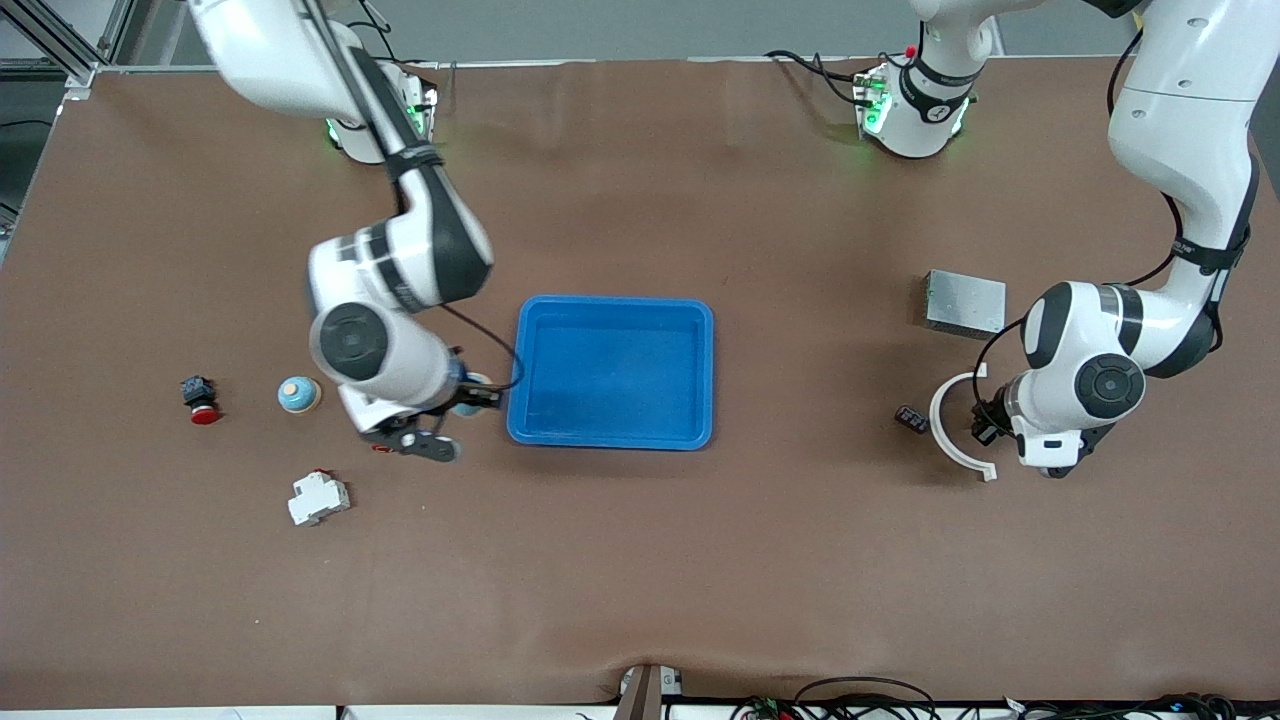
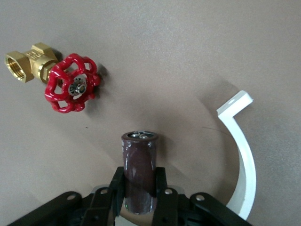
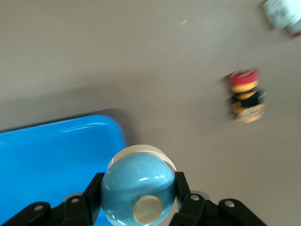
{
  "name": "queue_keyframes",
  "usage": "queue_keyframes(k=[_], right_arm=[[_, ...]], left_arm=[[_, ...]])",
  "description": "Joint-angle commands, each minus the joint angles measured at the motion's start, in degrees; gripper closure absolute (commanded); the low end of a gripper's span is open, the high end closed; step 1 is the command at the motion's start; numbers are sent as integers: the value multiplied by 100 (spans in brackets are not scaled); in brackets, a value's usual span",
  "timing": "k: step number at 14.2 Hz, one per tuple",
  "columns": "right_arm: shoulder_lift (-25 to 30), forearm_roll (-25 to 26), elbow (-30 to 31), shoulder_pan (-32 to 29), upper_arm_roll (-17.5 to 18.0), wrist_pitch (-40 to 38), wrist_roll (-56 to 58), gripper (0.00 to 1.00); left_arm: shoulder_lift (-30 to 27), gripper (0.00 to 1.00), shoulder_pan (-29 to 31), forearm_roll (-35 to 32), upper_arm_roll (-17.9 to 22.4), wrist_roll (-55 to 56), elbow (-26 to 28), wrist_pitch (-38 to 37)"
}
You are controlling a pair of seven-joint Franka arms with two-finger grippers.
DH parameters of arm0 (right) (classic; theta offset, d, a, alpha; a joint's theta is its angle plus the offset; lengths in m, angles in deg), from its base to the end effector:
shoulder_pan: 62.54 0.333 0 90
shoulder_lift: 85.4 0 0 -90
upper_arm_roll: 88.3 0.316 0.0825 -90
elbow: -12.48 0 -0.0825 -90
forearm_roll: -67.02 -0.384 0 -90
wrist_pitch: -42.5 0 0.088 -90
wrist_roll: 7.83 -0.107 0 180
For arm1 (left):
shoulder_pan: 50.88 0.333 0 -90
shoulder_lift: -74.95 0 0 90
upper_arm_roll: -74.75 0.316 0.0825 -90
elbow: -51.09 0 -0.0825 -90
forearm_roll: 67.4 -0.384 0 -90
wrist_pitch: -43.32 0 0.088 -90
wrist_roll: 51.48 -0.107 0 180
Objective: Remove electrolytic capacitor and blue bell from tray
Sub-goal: 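Place the capacitor beside the white arc with the left gripper while the right carries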
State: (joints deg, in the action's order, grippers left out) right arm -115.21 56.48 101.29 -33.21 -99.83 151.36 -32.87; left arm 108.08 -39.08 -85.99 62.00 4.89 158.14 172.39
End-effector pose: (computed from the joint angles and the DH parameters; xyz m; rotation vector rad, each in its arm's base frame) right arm 0.6319 0.2361 0.3399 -3.1120 0.2836 0.2690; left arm 0.6195 0.0038 0.1964 -2.7479 -1.1050 0.1414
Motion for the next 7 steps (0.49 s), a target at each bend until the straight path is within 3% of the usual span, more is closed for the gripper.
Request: queue_keyframes(k=[1,4,7], right_arm=[[46,129,120,-856,63,-146,1846,100],[-181,1076,59,-1621,63,-49,3222,100],[-454,1597,-117,-2001,63,423,3803,100]], left_arm=[[-60,0,15,-110,-25,5,35,109],[-499,0,-3,-110,-42,-47,9,-153],[-964,0,14,-23,-253,-39,-9,-453]])
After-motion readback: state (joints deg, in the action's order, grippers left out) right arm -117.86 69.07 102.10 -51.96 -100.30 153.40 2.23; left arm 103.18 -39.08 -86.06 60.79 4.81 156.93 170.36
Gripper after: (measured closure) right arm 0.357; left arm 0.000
